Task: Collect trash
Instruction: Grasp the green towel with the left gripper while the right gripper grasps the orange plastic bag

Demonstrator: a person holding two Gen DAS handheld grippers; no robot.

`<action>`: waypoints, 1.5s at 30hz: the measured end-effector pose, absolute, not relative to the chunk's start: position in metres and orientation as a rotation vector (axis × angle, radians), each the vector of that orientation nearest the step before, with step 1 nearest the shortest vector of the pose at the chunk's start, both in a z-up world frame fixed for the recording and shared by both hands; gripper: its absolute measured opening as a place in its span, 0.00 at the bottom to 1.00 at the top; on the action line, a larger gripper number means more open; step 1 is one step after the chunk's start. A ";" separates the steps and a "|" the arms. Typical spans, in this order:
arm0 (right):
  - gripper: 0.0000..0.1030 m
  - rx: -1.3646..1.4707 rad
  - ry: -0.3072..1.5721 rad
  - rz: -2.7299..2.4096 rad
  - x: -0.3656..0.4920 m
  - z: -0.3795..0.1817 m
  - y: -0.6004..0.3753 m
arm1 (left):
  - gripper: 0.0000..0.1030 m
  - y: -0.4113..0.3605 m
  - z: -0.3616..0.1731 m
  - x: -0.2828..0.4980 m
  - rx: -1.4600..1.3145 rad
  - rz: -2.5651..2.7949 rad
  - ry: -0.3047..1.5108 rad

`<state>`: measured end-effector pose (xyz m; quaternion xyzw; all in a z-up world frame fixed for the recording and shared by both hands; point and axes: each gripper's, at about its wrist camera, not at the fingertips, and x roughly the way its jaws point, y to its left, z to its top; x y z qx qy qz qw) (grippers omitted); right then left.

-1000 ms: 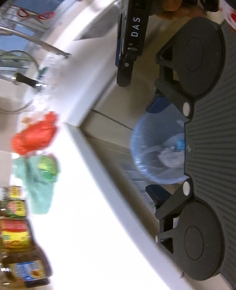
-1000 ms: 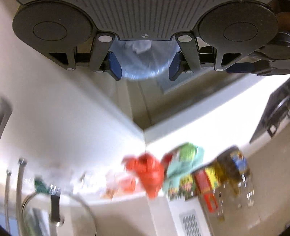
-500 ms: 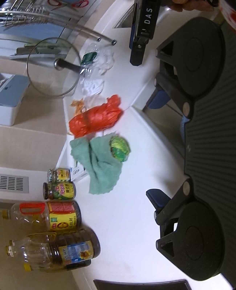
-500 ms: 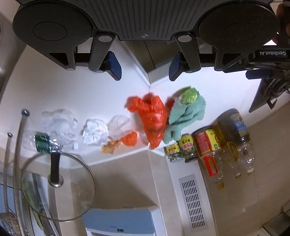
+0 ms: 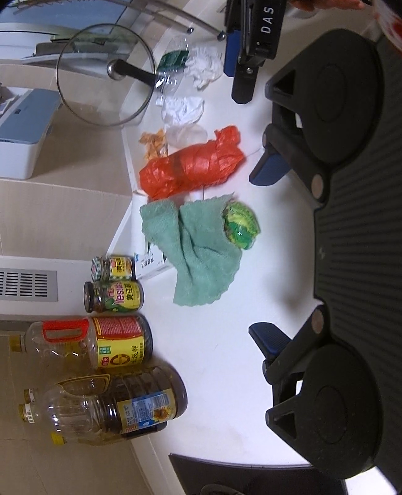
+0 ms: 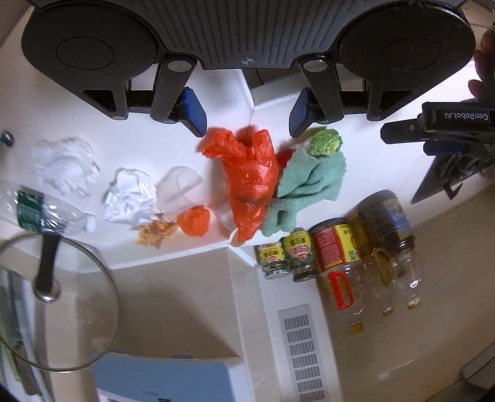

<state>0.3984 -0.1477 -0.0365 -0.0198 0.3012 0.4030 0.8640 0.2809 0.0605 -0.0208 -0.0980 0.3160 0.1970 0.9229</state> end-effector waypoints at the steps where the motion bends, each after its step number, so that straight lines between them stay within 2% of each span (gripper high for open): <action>1: 0.58 -0.050 0.631 0.850 0.401 -0.037 -0.145 | 0.91 0.062 -0.021 0.283 -0.197 0.410 0.651; 13: 0.58 -0.066 0.643 0.797 0.428 -0.037 -0.110 | 0.90 0.102 -0.019 0.346 -0.026 0.262 0.716; 20: 0.58 -0.081 0.674 0.732 0.446 -0.042 -0.080 | 0.80 0.131 -0.028 0.391 0.025 0.166 0.746; 30: 0.58 -0.113 0.684 0.695 0.454 -0.048 -0.051 | 0.72 0.148 -0.054 0.422 0.092 0.073 0.800; 36: 0.58 -0.115 0.694 0.683 0.456 -0.052 -0.044 | 0.58 0.152 -0.062 0.430 0.135 0.054 0.807; 40: 0.58 -0.116 0.694 0.673 0.457 -0.054 -0.044 | 0.43 0.155 -0.065 0.435 0.145 0.049 0.811; 42: 0.58 -0.116 0.694 0.668 0.457 -0.055 -0.044 | 0.36 0.155 -0.067 0.437 0.146 0.044 0.811; 44: 0.57 -0.115 0.696 0.664 0.457 -0.056 -0.045 | 0.18 0.155 -0.067 0.437 0.151 0.050 0.798; 45: 0.57 -0.113 0.696 0.663 0.457 -0.056 -0.046 | 0.16 0.155 -0.067 0.436 0.157 0.057 0.793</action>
